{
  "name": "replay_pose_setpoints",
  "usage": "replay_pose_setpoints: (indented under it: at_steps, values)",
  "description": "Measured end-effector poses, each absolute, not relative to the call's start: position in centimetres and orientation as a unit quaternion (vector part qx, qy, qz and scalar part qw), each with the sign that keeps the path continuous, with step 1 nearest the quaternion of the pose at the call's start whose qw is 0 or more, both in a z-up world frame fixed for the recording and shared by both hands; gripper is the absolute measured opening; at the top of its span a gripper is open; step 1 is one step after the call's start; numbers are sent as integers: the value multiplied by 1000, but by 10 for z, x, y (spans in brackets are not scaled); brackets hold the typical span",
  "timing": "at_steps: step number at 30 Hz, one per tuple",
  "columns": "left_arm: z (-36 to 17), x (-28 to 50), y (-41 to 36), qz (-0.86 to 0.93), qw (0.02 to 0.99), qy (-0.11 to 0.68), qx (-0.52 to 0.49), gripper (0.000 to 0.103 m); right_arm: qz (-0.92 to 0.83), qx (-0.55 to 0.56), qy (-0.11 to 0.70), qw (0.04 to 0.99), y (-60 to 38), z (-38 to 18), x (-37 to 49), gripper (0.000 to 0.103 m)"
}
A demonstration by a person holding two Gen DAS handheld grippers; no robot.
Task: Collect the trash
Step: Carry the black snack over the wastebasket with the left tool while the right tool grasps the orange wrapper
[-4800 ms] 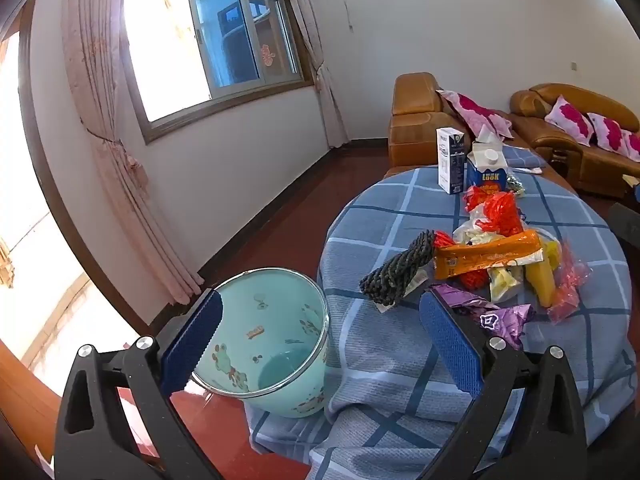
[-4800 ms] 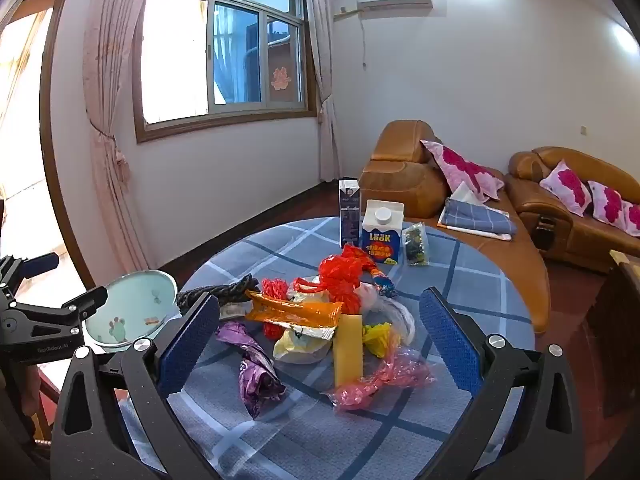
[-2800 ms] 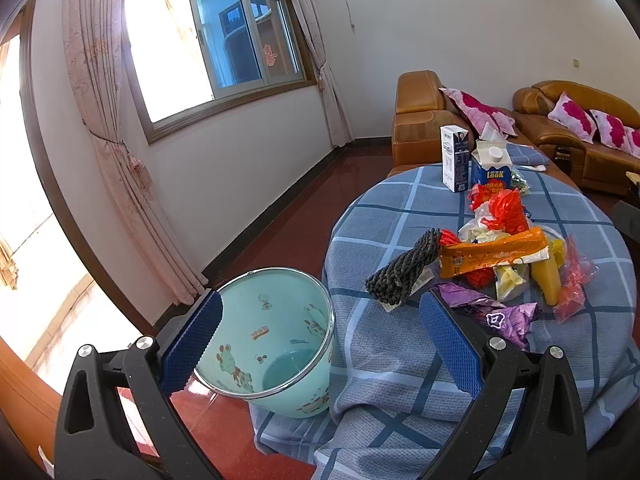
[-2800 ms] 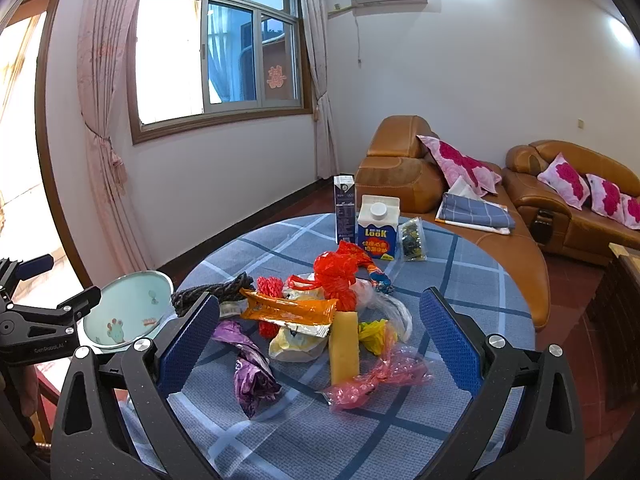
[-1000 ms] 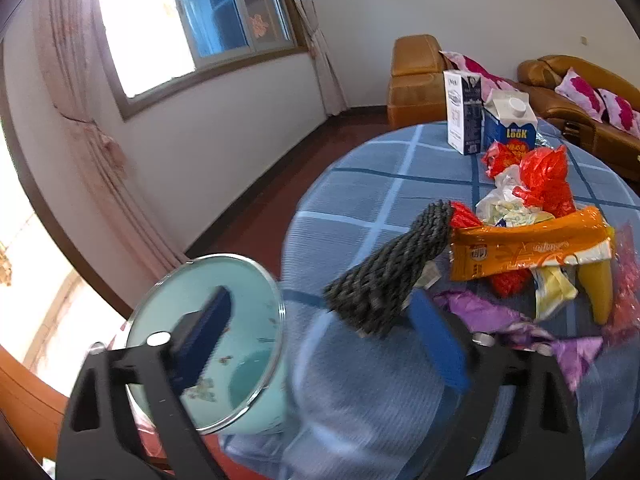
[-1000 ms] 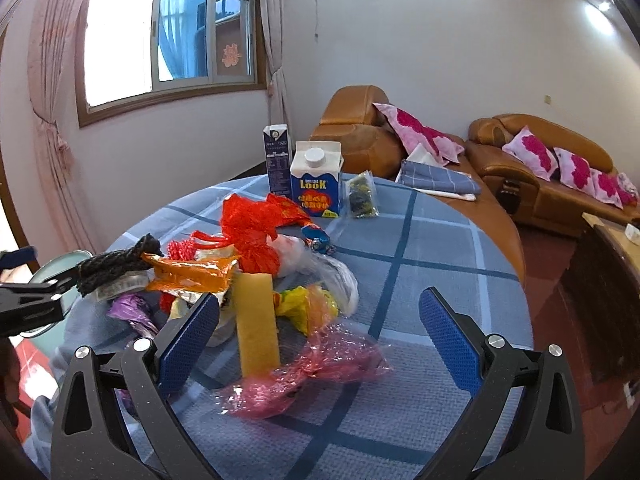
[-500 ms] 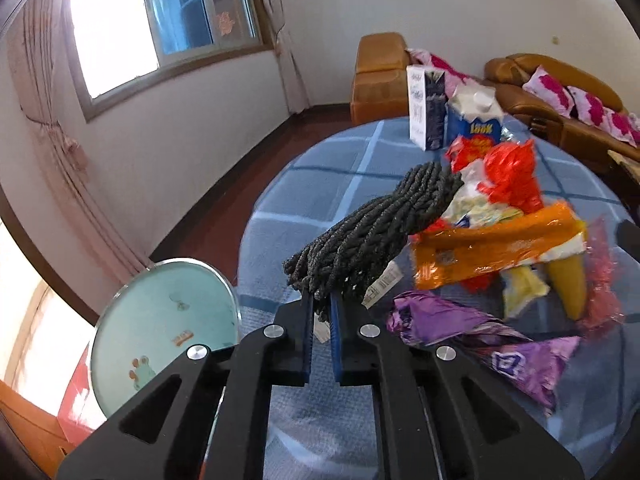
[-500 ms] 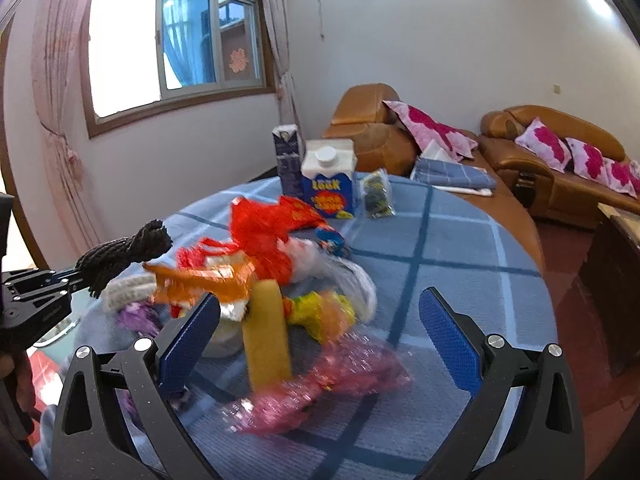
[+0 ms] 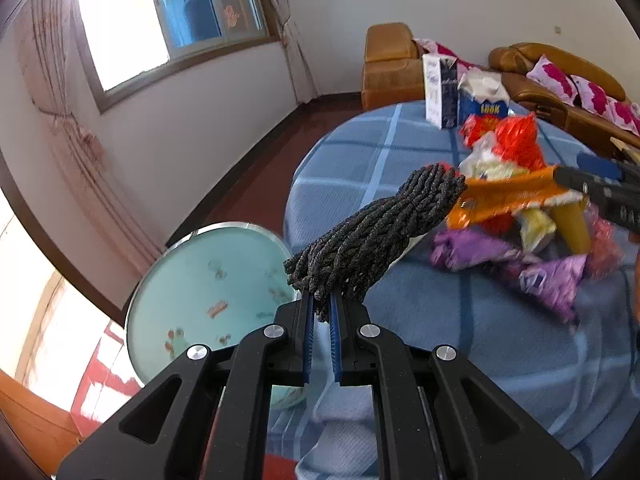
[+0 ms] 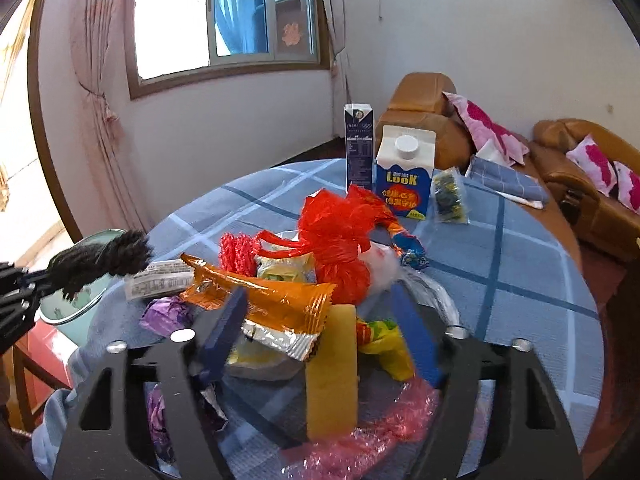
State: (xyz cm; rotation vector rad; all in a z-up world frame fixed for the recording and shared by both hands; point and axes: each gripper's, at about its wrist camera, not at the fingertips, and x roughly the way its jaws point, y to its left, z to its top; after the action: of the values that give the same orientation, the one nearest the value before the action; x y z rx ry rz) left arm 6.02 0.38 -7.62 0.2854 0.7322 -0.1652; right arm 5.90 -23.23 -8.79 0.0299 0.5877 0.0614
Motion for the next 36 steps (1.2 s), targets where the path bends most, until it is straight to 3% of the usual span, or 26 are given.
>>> replay_pose_setpoints:
  at_steps: [5, 6, 12, 19, 36]
  values:
    - [-78, 62, 15, -75, 919, 365, 133, 7, 50, 5, 318, 947, -224, -92, 68, 41]
    - [-77, 62, 17, -75, 919, 364, 131, 7, 52, 4, 323, 945, -223, -94, 69, 32]
    - [-74, 62, 19, -75, 921, 360, 129, 7, 63, 9, 324, 944, -222, -96, 66, 16]
    - [-67, 63, 27, -62, 925, 352, 127, 7, 84, 11, 312, 946, -217, -90, 61, 10]
    - [-55, 70, 67, 25, 931, 334, 146, 7, 145, 1, 269, 952, -184, -55, 77, 9]
